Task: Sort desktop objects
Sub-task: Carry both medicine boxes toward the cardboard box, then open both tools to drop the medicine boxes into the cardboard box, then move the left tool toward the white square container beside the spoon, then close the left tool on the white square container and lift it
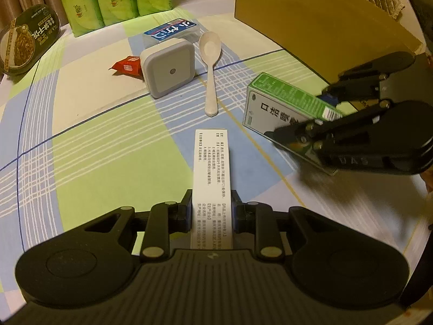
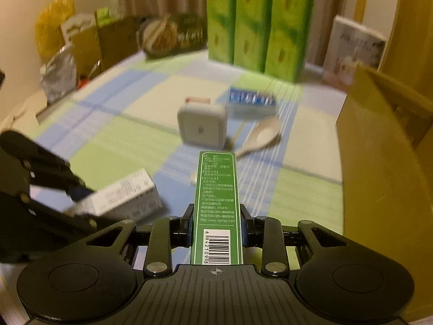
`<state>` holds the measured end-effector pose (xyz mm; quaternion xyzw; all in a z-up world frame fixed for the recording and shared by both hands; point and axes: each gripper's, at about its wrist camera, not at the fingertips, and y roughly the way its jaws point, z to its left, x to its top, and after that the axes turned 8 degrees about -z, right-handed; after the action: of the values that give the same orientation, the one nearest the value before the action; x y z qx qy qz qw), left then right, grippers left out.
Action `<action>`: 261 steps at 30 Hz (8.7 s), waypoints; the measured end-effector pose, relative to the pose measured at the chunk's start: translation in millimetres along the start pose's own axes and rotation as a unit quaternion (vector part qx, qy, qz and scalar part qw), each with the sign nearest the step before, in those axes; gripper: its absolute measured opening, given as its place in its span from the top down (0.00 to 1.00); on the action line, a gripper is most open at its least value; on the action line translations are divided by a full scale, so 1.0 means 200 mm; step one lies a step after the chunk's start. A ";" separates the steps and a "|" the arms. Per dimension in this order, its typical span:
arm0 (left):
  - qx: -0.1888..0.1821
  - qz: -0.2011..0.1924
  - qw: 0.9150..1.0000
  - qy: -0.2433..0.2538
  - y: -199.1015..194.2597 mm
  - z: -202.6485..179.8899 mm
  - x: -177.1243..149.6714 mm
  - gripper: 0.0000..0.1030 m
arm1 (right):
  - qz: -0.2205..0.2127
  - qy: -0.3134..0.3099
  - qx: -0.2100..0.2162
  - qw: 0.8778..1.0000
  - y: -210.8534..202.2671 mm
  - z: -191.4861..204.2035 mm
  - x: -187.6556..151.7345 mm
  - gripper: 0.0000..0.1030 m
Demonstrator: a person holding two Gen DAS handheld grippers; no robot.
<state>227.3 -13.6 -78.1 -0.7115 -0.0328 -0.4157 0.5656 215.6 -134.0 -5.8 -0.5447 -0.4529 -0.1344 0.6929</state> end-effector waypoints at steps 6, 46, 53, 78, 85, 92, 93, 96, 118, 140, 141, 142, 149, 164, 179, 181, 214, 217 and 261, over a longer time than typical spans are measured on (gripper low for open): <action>0.004 -0.018 1.000 -0.008 -0.02 0.00 0.03 0.79 | 0.000 0.003 0.004 1.000 0.00 0.00 0.02 0.73; 0.013 -0.113 0.993 -0.015 -0.23 -0.15 0.38 0.79 | -0.119 0.020 -0.067 0.990 -0.46 -0.29 0.25 0.73; -0.011 -0.133 0.991 -0.013 -0.24 -0.33 0.52 0.79 | -0.137 0.057 -0.112 0.983 -0.60 -0.56 0.24 0.73; -0.087 -0.154 0.984 -0.008 0.07 -0.92 1.02 0.76 | -0.138 0.160 -0.169 0.963 -0.71 -1.09 0.08 0.73; -0.072 -0.154 0.985 -0.011 0.09 -0.89 1.00 0.70 | -0.134 0.156 -0.159 0.966 -0.69 -1.07 0.09 0.73; -0.063 -0.160 0.985 -0.009 0.04 -0.85 0.98 0.70 | -0.148 0.167 -0.151 0.963 -0.69 -1.06 0.09 0.67; -0.062 -0.161 0.985 -0.008 0.03 -0.85 0.98 0.70 | -0.150 0.166 -0.151 0.963 -0.69 -1.06 0.09 0.59; -0.057 -0.162 0.985 -0.005 0.02 -0.83 0.97 0.69 | -0.151 0.164 -0.148 0.964 -0.69 -1.04 0.10 0.53; -0.015 -0.156 0.988 -0.017 -0.08 -0.57 0.78 0.64 | -0.151 0.103 -0.051 0.982 -0.53 -0.68 0.18 0.39; 0.078 -0.132 0.985 -0.081 -0.24 0.01 0.35 0.50 | -0.115 0.038 -0.001 0.993 -0.28 -0.30 0.24 0.31; 0.080 -0.130 0.985 -0.081 -0.23 0.02 0.33 0.50 | -0.112 0.034 0.001 0.993 -0.27 -0.28 0.24 0.31; 0.083 -0.129 0.985 -0.081 -0.23 0.04 0.32 0.50 | -0.109 0.032 0.003 0.994 -0.25 -0.27 0.24 0.30; 0.097 -0.123 0.984 -0.082 -0.20 0.13 0.22 0.48 | -0.090 0.029 0.014 0.995 -0.15 -0.21 0.25 0.30; 0.083 -0.107 0.988 -0.078 -0.07 0.24 0.23 0.48 | -0.062 0.031 0.002 0.998 0.01 -0.24 0.26 0.29; 0.056 -0.101 0.991 -0.074 0.17 0.23 0.34 0.46 | -0.039 0.054 -0.009 0.998 0.19 -0.32 0.29 0.29; 0.055 -0.103 0.990 -0.082 0.19 0.22 0.36 0.45 | -0.037 0.056 -0.012 0.998 0.21 -0.33 0.30 0.29; 0.118 -0.125 0.969 -0.176 0.44 0.26 0.39 0.38 | -0.037 0.097 -0.005 0.995 0.26 -0.45 0.34 0.29; 0.125 -0.125 0.969 -0.171 0.43 0.28 0.38 0.38 | -0.036 0.097 -0.006 0.995 0.26 -0.45 0.34 0.29; 0.135 -0.111 0.962 -0.208 0.27 0.35 0.14 0.32 | -0.020 0.080 0.005 0.997 0.36 -0.34 0.34 0.29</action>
<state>312.5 13.5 -102.9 -0.6911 -0.2841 -0.3108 0.5875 334.4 -145.3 0.7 -0.5198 -0.4077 -0.1887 0.7266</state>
